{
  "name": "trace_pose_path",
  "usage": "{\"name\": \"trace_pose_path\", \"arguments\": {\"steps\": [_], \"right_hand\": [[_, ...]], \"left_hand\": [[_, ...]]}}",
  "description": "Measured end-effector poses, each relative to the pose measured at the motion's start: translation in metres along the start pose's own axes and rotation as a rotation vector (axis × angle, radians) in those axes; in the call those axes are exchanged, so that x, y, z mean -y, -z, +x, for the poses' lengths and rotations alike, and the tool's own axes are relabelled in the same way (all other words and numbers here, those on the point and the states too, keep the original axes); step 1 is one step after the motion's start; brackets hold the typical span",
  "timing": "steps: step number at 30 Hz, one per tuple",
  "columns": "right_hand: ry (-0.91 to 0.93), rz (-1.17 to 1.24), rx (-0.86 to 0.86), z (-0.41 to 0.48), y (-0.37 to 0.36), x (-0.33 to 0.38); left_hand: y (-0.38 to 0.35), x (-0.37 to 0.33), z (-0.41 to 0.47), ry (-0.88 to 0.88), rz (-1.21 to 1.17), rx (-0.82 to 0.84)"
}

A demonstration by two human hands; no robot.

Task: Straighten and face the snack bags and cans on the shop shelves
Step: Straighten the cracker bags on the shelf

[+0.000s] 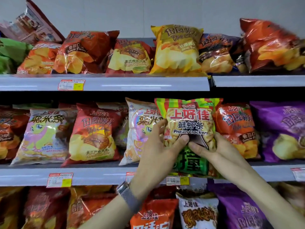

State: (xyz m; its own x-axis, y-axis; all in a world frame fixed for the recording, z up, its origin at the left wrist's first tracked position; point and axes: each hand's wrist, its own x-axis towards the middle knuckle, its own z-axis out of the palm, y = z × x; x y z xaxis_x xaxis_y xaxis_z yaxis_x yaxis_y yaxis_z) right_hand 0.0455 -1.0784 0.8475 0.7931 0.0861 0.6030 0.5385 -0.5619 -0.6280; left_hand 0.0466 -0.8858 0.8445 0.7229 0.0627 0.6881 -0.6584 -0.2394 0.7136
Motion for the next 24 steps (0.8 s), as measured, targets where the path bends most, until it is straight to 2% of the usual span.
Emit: {"name": "trace_pose_path", "arguments": {"steps": [4, 11, 24], "right_hand": [[-0.068, -0.179, -0.113, 0.012, 0.011, -0.007], [-0.082, -0.111, -0.22, 0.036, 0.003, 0.0], [-0.022, -0.023, -0.158, 0.035, -0.029, -0.035]], "left_hand": [[-0.008, 0.001, 0.018, 0.014, 0.069, 0.098], [-0.014, 0.003, 0.048, -0.083, 0.212, 0.077], [-0.003, 0.027, 0.027, -0.075, 0.319, 0.043]]}}
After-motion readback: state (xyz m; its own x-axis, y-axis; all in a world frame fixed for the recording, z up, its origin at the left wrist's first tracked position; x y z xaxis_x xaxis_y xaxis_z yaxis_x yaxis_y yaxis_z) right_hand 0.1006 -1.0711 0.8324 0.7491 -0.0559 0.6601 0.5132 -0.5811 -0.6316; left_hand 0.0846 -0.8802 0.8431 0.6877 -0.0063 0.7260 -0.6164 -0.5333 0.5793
